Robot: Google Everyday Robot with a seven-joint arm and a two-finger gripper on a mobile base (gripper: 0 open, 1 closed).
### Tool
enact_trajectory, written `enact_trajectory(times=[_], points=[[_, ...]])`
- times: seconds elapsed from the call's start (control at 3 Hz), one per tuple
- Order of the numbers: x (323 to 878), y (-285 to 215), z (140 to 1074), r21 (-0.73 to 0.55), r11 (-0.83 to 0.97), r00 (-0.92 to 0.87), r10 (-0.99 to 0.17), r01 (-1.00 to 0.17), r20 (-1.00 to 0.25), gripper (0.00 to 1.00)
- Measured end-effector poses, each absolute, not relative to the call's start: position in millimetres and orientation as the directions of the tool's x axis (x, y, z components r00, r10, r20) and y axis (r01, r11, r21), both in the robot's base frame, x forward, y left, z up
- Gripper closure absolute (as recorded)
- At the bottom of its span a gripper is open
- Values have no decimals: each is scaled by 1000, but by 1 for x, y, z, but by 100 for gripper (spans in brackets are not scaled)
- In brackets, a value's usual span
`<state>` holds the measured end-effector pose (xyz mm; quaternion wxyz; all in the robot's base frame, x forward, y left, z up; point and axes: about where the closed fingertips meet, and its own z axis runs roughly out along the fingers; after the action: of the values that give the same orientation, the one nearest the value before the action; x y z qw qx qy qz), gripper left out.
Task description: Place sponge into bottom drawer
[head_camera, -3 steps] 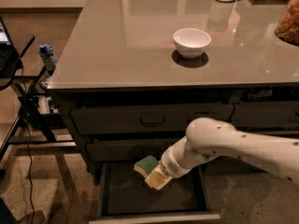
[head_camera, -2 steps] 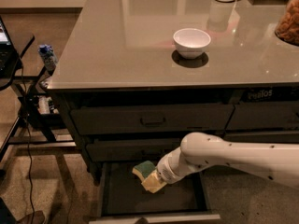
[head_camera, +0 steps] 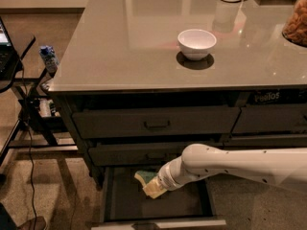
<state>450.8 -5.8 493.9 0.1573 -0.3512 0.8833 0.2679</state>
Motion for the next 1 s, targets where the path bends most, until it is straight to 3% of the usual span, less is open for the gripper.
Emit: enact_trajectory(times=[1.0], points=[[410,-7,349,493,668,-830,-435,-558,-349,100]])
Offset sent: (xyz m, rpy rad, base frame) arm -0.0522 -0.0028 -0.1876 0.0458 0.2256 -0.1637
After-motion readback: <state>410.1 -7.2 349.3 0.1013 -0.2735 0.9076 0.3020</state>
